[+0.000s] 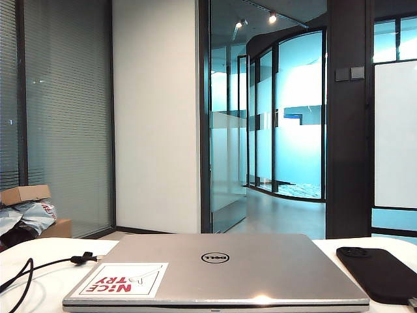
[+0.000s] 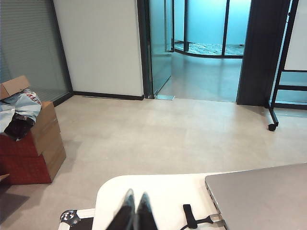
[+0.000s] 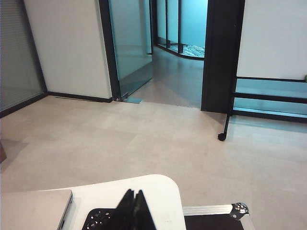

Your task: Pick up the charging cable and the phone, plug the charging cable into the charging port on the phone, and finally place them back on the table.

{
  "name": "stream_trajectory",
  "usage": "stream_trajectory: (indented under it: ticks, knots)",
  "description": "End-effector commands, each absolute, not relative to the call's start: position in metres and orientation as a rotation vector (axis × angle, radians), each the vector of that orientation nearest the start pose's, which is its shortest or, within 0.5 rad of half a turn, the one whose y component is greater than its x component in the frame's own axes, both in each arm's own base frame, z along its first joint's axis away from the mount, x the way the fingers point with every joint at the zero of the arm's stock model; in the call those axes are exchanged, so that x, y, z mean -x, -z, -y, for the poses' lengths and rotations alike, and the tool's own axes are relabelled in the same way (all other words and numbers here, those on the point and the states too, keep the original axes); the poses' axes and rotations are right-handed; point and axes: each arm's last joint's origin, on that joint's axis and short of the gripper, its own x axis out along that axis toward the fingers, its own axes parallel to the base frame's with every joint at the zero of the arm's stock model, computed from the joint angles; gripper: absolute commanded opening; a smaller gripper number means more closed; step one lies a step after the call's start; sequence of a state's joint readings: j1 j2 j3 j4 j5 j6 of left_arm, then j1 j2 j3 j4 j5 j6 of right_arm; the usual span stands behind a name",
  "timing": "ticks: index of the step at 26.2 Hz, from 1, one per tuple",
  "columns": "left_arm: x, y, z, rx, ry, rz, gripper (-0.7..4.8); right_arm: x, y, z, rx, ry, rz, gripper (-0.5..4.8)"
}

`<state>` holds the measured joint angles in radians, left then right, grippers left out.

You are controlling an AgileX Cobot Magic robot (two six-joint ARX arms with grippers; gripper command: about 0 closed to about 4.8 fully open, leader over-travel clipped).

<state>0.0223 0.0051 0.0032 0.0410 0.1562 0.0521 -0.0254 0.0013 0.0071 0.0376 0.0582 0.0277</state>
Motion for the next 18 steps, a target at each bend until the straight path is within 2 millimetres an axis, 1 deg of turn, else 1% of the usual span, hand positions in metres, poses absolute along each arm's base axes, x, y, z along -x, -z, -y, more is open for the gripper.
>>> stream_trajectory:
  ticks: [1,18]
  knots:
    - [-0.0975,-0.1692,0.0025,-0.057,0.136,0.054,-0.03,-0.0971,-0.1702,0.0056,-0.026,0.104,0.062,-0.03]
    - [-0.0975,-0.1692,0.0025,-0.057,0.136,0.054,-0.03,-0.097,-0.1702,0.0064,-0.025,0.114,0.062,-0.03]
